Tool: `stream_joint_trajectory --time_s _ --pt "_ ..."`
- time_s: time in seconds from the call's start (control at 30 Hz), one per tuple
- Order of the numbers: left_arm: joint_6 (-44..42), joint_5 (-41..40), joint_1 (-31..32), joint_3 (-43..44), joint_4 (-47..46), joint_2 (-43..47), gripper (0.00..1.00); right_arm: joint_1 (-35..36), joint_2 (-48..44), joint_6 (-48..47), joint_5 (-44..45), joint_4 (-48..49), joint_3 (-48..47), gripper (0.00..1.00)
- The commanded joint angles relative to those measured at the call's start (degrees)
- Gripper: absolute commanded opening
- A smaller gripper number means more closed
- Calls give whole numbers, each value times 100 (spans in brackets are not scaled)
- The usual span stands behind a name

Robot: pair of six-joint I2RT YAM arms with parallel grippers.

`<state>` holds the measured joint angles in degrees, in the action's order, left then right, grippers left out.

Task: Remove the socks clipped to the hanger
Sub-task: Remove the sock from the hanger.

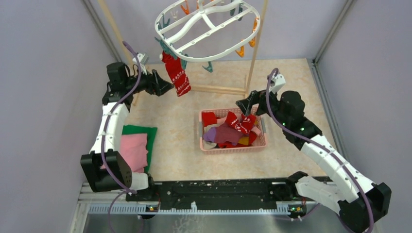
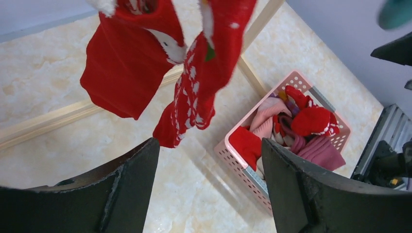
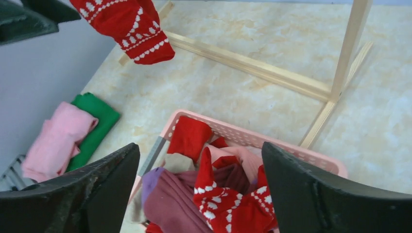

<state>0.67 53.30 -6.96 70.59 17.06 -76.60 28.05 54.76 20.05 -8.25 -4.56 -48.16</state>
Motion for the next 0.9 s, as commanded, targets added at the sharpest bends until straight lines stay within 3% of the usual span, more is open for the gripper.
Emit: stream_joint_trajectory --time_s 0.0,0.23,0.33,0.4,0.5,0.63,0.87 --pt "735 157 -12 50 -1154 -265 81 178 11 -343 211 70 -205 99" --pt "1092 170 235 143 -1912 -588 70 179 -598 437 -26 1946 681 99" --pt "1108 118 393 253 -1965 -692 67 183 -626 492 -110 2246 820 99" --pt "1059 7 467 281 -1970 -710 57 175 -531 415 -186 2178 700 99" --pt "988 -197 566 195 -1932 -601 33 210 -276 202 -341 2087 495 99" --pt "821 -556 953 1 -1756 -197 10 774 107 -432 -72 2056 212 99" --pt "711 -1291 1815 406 -694 125 5 2035 1252 -1596 953 2719 -386 98"
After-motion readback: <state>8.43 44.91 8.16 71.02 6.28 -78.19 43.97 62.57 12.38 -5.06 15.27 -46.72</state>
